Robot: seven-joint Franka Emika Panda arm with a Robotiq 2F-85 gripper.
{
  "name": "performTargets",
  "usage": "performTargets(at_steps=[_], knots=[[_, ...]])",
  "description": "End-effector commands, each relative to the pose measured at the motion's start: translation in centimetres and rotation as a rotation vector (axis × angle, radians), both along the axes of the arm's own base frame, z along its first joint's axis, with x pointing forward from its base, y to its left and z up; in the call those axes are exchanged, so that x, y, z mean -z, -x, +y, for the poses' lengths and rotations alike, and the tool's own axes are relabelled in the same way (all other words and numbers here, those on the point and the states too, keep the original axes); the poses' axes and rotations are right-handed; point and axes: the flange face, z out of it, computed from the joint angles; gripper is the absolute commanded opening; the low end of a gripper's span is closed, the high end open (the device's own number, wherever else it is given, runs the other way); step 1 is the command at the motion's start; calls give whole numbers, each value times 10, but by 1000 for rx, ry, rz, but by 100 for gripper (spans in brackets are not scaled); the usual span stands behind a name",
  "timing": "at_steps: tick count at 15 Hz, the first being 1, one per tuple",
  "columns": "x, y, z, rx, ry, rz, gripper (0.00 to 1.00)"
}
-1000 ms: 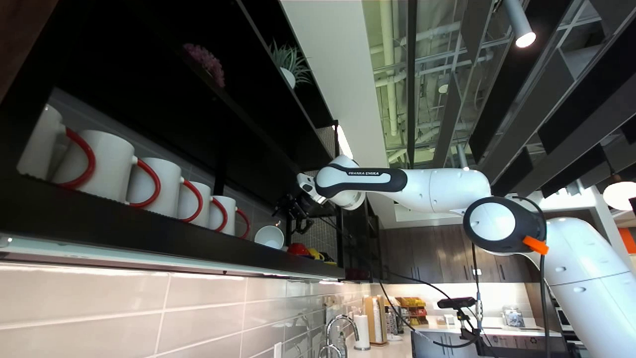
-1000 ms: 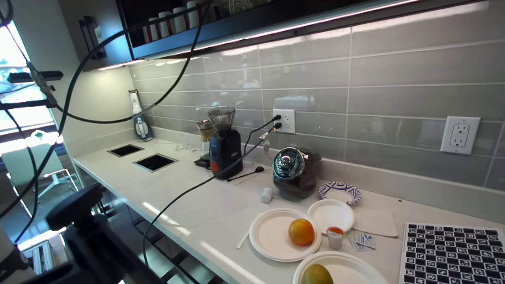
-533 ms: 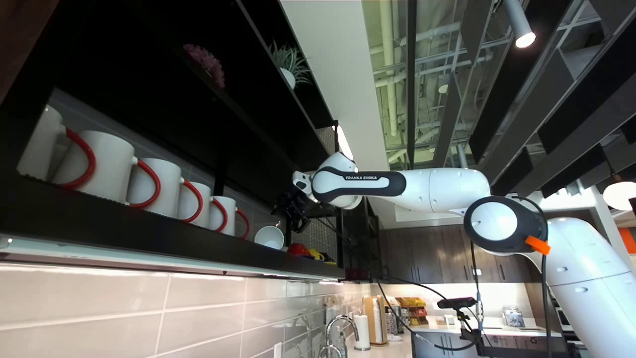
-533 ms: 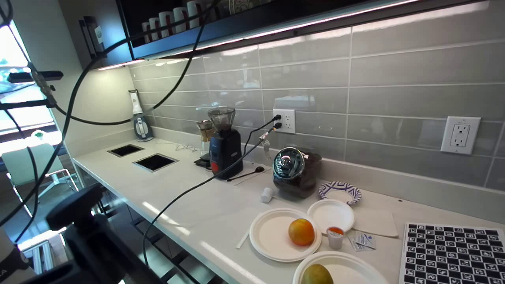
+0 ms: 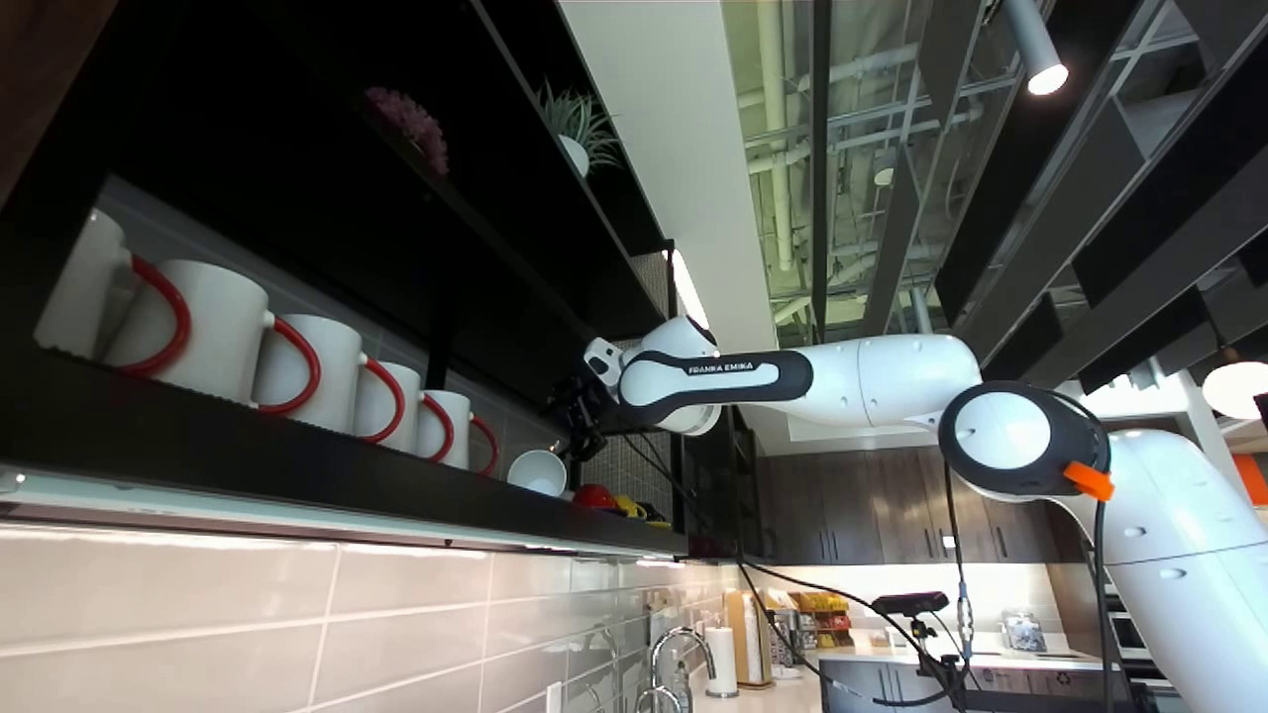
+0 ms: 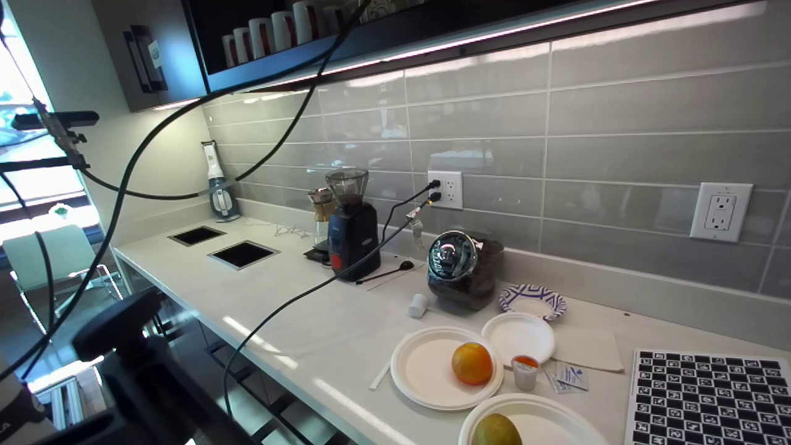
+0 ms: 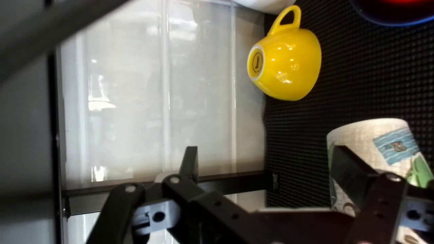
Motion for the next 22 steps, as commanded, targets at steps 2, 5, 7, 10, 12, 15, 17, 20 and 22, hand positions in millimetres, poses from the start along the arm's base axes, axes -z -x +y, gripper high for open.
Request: performTargets(at_steps=[2,5,7,10,12,15,17,20,22], knots=[[3,21,0,24,-6,-25,100],[9,23,0,14,18,66,100],[16,22,-1,10,26,129,100],[21,21,-1,-20,38,198,100],[22,19,-2,-39,56,242,100],[23,19,-2,-104,78,319,100],[23,18,-3,-145,86,364,100],[24,20,-12,-181,116,413,100],[22,22,-21,-194,133,425,100]])
